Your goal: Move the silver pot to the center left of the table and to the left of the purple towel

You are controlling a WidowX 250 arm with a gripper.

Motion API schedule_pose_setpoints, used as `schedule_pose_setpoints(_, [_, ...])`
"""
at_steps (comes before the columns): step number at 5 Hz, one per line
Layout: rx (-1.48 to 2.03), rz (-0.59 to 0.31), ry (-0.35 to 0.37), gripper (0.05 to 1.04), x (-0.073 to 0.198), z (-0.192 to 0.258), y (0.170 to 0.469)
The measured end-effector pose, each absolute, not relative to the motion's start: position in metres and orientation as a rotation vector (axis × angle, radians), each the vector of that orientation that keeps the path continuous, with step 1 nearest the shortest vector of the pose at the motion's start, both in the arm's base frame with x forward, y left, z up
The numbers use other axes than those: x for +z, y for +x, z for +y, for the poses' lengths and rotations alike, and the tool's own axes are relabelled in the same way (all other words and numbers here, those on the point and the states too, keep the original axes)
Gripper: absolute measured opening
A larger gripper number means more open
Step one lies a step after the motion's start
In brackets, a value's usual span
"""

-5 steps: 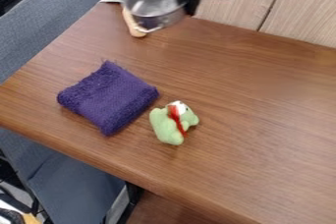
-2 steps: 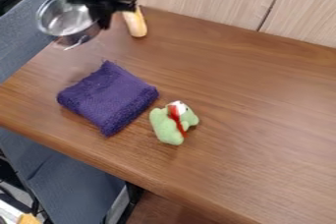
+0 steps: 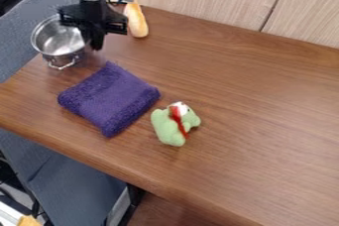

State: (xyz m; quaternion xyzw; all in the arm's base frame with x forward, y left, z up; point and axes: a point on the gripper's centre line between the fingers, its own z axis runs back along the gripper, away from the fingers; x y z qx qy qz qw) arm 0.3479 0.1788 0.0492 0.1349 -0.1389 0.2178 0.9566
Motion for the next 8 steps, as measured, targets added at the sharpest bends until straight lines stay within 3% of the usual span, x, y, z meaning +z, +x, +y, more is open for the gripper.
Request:
schedule_pose_setpoints(2, [0.407,-0.241,0.271,0.111,0.037,0.177,0.347])
schedule_pose_setpoints(3, [0.408,-0.197,0.268,0.294,0.035,0.174,0.350])
schedule_pose_setpoints(5, [0.421,-0.232,0.242,0.891,0.045,0.164,0.358])
schedule_pose_setpoints(6, [0.391,-0.283,0.251,1.008,0.069,0.155,0.364])
schedule_pose_setpoints(8, [0.388,-0.419,0.295,1.001,0.128,0.154,0.361])
